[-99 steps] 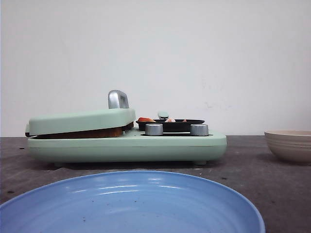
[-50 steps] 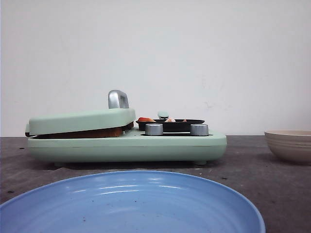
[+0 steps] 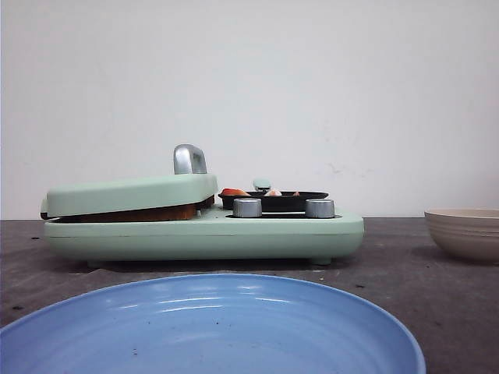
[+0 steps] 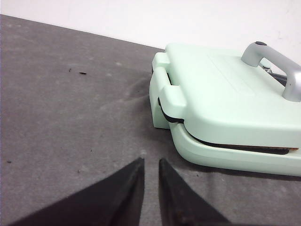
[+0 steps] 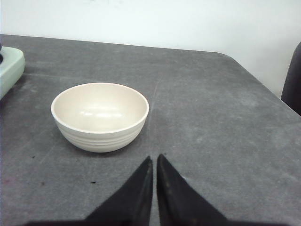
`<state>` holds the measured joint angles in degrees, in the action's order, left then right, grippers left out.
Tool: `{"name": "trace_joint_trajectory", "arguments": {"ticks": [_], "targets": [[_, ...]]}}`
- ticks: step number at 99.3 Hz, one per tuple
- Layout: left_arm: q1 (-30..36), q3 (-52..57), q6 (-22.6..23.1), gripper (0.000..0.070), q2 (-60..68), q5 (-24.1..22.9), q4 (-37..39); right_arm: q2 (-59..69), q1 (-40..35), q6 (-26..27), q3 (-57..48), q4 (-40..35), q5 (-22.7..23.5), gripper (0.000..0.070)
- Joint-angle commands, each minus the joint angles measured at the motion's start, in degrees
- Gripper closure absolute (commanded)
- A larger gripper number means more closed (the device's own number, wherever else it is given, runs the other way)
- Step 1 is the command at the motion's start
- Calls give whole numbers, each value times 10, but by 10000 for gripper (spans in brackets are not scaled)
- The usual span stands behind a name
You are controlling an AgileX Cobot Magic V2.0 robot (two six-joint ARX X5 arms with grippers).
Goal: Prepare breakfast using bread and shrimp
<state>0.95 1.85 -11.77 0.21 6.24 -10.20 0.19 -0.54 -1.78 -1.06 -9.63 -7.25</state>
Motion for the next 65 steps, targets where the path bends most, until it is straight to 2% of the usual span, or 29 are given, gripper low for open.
{"name": "trace_joint_trajectory", "arguments": {"ticks": [1,65], "targets": [[0,-10,-4,700,0,2,-3,0,-1,-2,3,6,-1,696],[10,-10,-4,700,0,2,-3,0,-2,-2,3,6,-1,696]]}}
